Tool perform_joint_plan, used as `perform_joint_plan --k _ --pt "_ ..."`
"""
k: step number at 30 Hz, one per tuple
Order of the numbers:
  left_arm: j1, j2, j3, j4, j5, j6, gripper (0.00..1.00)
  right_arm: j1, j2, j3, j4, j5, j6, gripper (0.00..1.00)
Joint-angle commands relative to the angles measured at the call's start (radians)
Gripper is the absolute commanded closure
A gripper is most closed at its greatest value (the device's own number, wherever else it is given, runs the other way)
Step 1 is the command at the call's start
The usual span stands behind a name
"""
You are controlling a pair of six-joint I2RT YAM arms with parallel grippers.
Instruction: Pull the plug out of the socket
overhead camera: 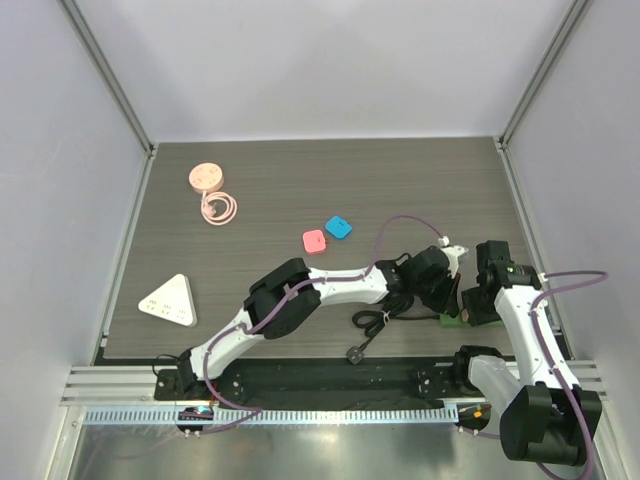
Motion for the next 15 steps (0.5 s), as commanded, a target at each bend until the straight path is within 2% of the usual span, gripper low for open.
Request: perform_joint_plan --k 1,6,11,15 --pt "-0.006 0.065 0.008 -0.147 -0.081 0.069 1.0 0.003 -0.029 0.014 0.026 -0.027 0.009 0.99" --pt "-0.012 0.073 0.029 -0.19 -0.084 0.102 1.0 0.003 0.008 0.119 -0.013 -0.027 -0.003 0.99" --pt "-0.018 0.09 0.049 -0.225 -0.09 0.118 1.0 0.003 0.028 0.1 0.023 -0.085 0.018 0.99" --pt "-0.018 0.165 0.139 -0.326 -0.132 0.139 1.0 0.003 0.038 0.143 0.026 -0.099 0.017 0.99"
